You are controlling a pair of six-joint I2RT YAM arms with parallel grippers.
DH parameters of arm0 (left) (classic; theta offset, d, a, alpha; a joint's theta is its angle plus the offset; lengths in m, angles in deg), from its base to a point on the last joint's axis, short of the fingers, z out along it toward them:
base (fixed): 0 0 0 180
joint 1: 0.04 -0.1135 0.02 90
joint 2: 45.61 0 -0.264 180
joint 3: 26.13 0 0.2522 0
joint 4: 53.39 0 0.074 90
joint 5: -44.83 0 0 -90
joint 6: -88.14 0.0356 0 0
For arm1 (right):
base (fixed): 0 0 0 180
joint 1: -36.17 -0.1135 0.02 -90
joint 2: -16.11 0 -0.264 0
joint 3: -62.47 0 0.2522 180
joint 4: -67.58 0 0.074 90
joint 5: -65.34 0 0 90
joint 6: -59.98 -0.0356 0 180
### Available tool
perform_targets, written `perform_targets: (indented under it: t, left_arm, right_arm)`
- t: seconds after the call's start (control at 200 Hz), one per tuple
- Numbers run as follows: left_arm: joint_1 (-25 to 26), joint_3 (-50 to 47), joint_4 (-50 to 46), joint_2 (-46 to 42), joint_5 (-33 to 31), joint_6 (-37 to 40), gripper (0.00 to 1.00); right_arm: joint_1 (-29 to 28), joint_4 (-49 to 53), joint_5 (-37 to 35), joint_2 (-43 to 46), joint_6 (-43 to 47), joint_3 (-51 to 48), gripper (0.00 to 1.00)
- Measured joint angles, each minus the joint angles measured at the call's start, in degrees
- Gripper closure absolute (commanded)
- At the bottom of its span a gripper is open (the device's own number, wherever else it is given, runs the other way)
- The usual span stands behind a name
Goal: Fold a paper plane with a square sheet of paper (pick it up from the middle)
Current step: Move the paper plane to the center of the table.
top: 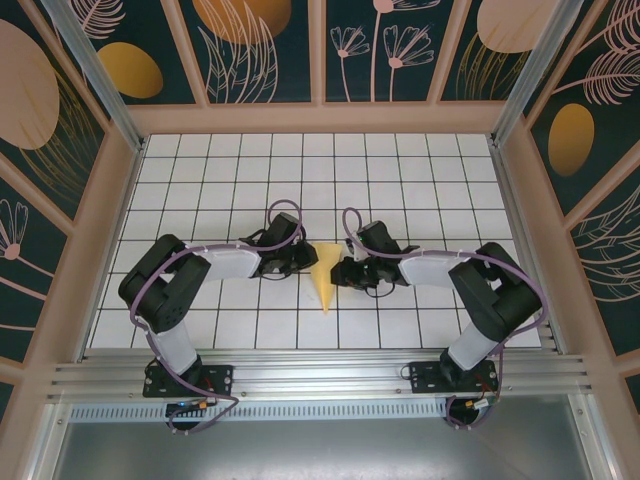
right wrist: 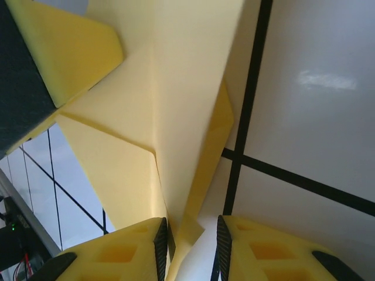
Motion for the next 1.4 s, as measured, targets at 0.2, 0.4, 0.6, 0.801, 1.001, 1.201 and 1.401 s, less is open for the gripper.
perform_targets:
  t: [0.2, 0.4, 0.6, 0.801, 1.001, 1.201, 1.401]
  left_arm:
    - [0.0, 0.0, 0.0, 0.0, -0.2, 0.0, 0.90]
    - [0.0, 0.0, 0.0, 0.0, -0.2, 0.0, 0.91]
    - [0.0, -0.1, 0.1, 0.0, -0.2, 0.0, 0.92]
    - [0.0, -0.1, 0.2, 0.0, -0.2, 0.0, 0.92]
    - [0.0, -0.3, 0.9, -0.1, -0.2, -0.1, 0.87]
    - [0.0, -2.9, 1.3, -6.7, -2.7, -1.1, 0.55]
    - [0.1, -3.7, 0.8, -16.2, -9.1, -1.5, 0.53]
  right_arm:
    - [-1.2, 1.8, -2.8, 0.9, -1.3, 2.4, 0.66]
    - [-2.2, 2.2, -3.2, 0.8, -2.6, 3.2, 0.66]
    - [-4.1, 2.5, -3.4, -0.9, -2.8, 4.5, 0.66]
    - [-4.9, 3.3, -4.5, -2.7, -2.8, 5.7, 0.69]
    - [-7.4, 8.8, -9.3, -4.5, -2.7, 10.2, 0.92]
    - [-9.0, 21.6, -20.6, -4.9, -1.2, 19.8, 0.96]
    - [-7.6, 29.5, -29.0, -7.4, 0.5, 28.1, 0.90]
